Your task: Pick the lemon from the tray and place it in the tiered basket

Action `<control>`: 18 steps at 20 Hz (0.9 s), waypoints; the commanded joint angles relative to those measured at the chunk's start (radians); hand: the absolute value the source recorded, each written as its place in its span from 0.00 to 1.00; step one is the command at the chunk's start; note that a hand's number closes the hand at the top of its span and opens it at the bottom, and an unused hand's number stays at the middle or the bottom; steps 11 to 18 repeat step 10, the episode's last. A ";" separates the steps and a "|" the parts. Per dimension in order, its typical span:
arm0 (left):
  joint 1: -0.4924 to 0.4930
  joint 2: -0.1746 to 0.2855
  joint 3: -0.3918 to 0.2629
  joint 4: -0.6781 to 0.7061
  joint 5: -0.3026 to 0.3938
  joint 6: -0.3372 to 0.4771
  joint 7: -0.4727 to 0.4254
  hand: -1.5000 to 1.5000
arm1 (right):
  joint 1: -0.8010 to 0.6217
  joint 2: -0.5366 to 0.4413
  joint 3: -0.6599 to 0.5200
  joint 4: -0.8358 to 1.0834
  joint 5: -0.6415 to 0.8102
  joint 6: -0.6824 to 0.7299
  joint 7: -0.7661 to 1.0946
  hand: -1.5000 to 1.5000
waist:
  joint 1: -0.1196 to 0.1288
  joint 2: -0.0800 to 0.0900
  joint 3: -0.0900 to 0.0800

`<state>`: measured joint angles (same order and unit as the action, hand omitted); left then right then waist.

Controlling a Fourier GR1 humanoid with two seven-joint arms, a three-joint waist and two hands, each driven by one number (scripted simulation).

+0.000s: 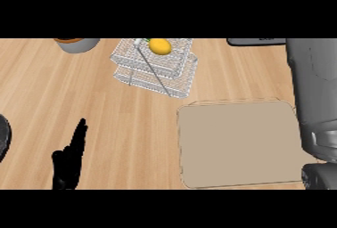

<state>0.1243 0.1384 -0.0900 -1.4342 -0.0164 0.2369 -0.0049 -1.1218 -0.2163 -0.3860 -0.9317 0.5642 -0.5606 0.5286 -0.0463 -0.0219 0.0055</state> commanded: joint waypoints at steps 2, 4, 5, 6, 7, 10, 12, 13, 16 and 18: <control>0.075 0.008 0.010 -0.028 0.022 -0.012 0.022 0.50 | 0.187 -0.106 -0.022 -0.268 -0.083 0.183 0.065 0.00 | -0.027 -0.009 -0.004; 0.021 -0.027 0.004 0.044 -0.013 0.034 -0.002 0.50 | 0.262 -0.181 -0.073 -0.338 -0.162 0.284 0.055 0.00 | -0.039 0.000 -0.005; 0.024 -0.001 0.025 0.021 0.019 0.000 0.017 0.50 | 0.311 -0.197 -0.077 -0.387 -0.183 0.335 0.072 0.00 | -0.049 -0.005 -0.005; 0.040 -0.007 0.003 -0.030 0.000 0.019 0.047 0.50 | 0.375 -0.187 -0.084 -0.462 -0.211 0.357 0.073 0.00 | -0.039 -0.005 -0.004; 0.011 -0.021 0.005 0.020 -0.003 0.020 0.015 0.50 | 0.390 -0.250 -0.123 -0.486 -0.261 0.421 0.072 0.00 | -0.032 0.003 -0.005; -0.017 -0.001 0.019 0.019 0.003 0.006 0.041 0.50 | 0.521 -0.282 -0.188 -0.637 -0.374 0.534 0.110 0.00 | -0.030 0.005 -0.005; -0.017 -0.001 0.019 0.019 0.003 0.006 0.041 0.50 | 0.521 -0.282 -0.188 -0.637 -0.374 0.534 0.110 0.00 | -0.030 0.005 -0.005; -0.017 -0.001 0.019 0.019 0.003 0.006 0.041 0.50 | 0.521 -0.282 -0.188 -0.637 -0.374 0.534 0.110 0.00 | -0.030 0.005 -0.005; -0.017 -0.001 0.019 0.019 0.003 0.006 0.041 0.50 | 0.521 -0.282 -0.188 -0.637 -0.374 0.534 0.110 0.00 | -0.030 0.005 -0.005; -0.017 -0.001 0.019 0.019 0.003 0.006 0.041 0.50 | 0.521 -0.282 -0.188 -0.637 -0.374 0.534 0.110 0.00 | -0.030 0.005 -0.005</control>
